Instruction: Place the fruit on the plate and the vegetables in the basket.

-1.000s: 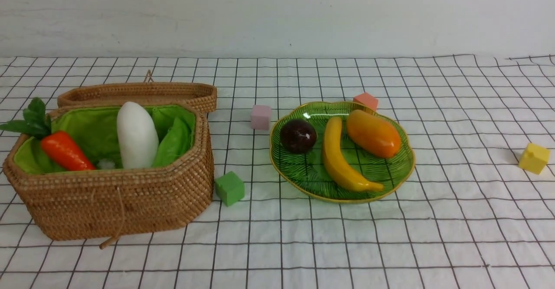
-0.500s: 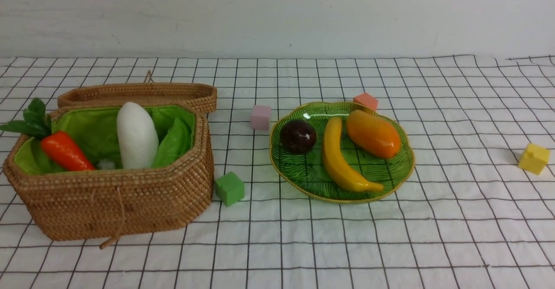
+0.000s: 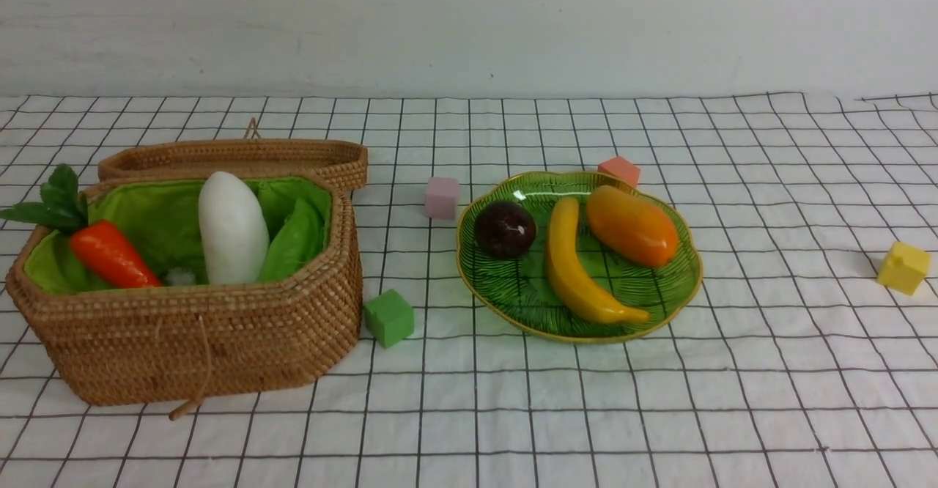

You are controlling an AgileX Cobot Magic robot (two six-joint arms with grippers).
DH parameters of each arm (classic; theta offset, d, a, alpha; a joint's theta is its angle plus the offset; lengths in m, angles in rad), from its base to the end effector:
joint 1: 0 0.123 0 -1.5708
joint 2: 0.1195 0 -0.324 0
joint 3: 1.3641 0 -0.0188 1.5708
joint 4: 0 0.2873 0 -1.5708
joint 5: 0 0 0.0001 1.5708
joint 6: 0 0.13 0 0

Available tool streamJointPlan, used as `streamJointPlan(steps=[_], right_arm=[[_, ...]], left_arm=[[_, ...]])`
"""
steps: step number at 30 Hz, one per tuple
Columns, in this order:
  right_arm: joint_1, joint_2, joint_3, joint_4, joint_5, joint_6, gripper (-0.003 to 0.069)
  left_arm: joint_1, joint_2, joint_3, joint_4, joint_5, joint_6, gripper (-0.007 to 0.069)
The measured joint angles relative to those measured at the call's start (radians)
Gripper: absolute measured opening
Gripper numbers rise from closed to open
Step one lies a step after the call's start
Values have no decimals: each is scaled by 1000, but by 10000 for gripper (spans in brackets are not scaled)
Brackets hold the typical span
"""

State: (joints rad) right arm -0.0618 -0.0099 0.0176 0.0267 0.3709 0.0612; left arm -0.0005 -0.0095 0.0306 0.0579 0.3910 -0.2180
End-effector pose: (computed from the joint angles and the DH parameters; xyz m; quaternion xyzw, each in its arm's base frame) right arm 0.0872 -0.0041 0.1626 0.0564 0.8003 0.0111 0.5969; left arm 0.0866 0.0028 0.1548 -0.0729 0.8087 -0.0392 0.5824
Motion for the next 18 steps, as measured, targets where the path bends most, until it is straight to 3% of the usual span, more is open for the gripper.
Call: streamJointPlan(steps=[18], right_arm=[[0,0,0,1,1,-1,57]], left_arm=[[-1,0,0,0,0,0,239]])
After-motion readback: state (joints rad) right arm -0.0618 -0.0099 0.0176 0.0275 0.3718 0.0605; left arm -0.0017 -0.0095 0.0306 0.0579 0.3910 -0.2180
